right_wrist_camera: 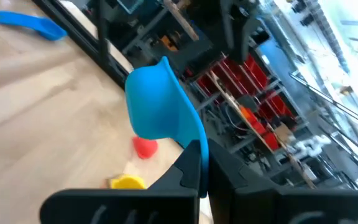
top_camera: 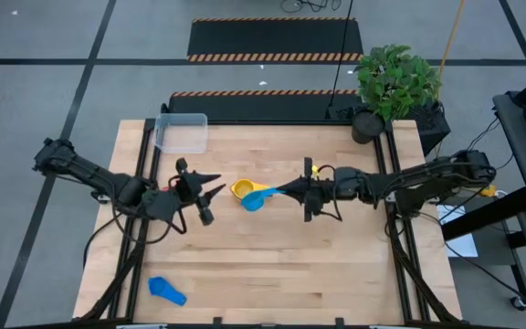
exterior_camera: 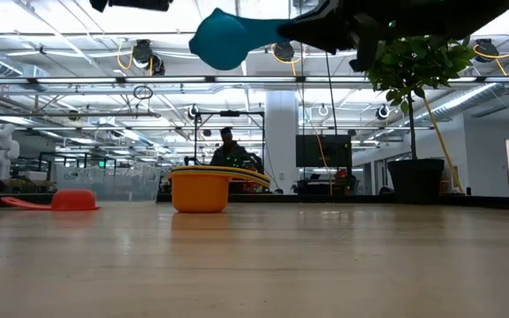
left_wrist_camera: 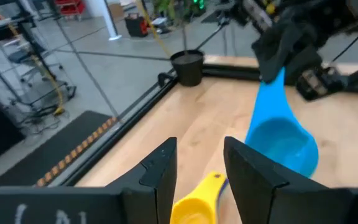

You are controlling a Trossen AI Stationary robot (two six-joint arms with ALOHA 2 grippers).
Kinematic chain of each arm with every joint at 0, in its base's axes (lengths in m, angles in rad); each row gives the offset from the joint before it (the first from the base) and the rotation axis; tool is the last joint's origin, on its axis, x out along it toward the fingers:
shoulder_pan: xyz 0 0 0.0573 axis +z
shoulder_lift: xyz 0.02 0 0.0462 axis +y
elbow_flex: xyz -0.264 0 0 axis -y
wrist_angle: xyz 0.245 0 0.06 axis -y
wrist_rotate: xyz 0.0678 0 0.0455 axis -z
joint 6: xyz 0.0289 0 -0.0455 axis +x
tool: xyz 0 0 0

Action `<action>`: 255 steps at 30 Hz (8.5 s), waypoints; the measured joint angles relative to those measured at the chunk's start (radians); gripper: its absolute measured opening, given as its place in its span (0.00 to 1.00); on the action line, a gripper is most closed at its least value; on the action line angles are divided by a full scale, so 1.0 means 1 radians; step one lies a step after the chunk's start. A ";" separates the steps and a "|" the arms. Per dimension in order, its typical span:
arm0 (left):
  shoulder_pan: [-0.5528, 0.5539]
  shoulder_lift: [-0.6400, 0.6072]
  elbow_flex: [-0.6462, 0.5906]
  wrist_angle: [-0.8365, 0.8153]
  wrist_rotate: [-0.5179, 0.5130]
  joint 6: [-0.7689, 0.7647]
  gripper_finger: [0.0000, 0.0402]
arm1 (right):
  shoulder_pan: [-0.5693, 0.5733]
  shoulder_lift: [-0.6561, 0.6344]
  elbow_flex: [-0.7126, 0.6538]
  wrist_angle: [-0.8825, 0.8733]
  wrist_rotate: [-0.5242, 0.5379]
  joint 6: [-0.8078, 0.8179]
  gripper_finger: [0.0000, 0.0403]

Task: Nest measuring cups in basket
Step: Stack the light blue measuring cup on top of the yellow measuring cup, then stack the red measuring cup on top of the light blue measuring cup

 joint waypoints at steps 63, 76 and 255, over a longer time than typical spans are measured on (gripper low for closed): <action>0.180 0.004 0.000 -0.085 0.151 -0.018 0.34 | -0.209 0.509 0.002 0.435 -0.079 -0.144 0.00; 0.180 0.004 0.000 -0.085 0.154 -0.018 0.34 | -0.209 0.508 0.002 0.398 -0.090 -0.156 0.10; 0.188 0.012 -0.001 -0.681 0.178 -0.466 0.34 | -0.222 0.299 0.439 -0.860 -0.148 0.656 0.68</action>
